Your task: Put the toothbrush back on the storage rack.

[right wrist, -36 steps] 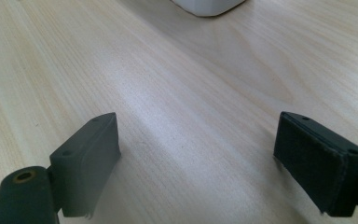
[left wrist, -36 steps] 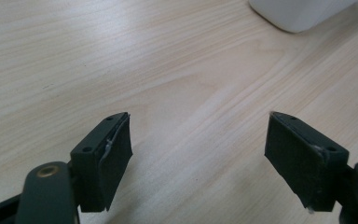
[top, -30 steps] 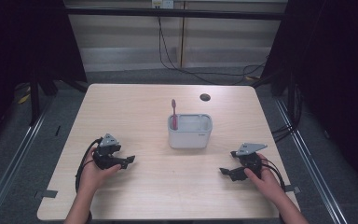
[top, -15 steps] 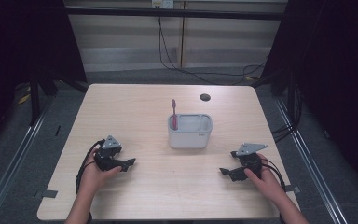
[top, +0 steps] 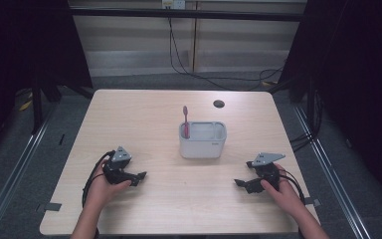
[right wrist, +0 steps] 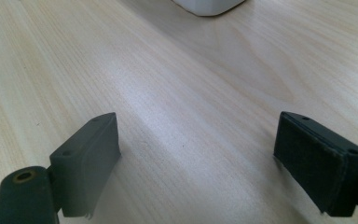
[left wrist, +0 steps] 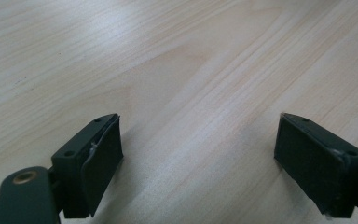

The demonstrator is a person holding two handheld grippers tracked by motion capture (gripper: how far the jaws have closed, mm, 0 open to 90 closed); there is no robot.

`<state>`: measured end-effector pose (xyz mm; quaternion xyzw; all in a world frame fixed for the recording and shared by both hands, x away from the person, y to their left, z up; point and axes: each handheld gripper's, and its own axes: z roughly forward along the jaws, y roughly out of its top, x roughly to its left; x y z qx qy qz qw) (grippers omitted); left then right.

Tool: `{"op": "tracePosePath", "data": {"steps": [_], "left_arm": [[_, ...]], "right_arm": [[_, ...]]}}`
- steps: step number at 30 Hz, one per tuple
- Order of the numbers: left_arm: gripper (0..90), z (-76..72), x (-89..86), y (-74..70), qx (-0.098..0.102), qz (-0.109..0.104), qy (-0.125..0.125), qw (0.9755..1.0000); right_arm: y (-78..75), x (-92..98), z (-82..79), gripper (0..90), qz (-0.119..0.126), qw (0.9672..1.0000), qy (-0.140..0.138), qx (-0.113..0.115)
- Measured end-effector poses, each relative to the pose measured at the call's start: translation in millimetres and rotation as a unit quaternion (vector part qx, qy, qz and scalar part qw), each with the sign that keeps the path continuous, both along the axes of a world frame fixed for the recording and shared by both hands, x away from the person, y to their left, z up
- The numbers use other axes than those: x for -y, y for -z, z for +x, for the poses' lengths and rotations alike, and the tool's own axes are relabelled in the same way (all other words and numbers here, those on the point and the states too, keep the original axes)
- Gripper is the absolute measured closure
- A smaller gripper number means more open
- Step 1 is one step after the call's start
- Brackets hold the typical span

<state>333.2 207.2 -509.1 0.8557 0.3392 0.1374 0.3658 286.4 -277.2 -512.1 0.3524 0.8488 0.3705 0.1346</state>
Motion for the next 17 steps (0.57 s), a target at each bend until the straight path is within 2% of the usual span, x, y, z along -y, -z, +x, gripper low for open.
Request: {"op": "tracePosePath", "data": {"steps": [1, 17], "left_arm": [[13.0, -0.1, -0.1, 0.9, 0.0, -0.005, 0.003, 1.0], [12.7, -0.4, 0.3, 1.0, -0.001, -0.005, 0.001, 1.0]], "right_arm": [[0.0, 0.0, 0.0, 13.5, 0.0, 1.0, 0.0, 0.0], [0.0, 0.0, 0.0, 13.5, 0.0, 1.0, 0.0, 0.0]]}}
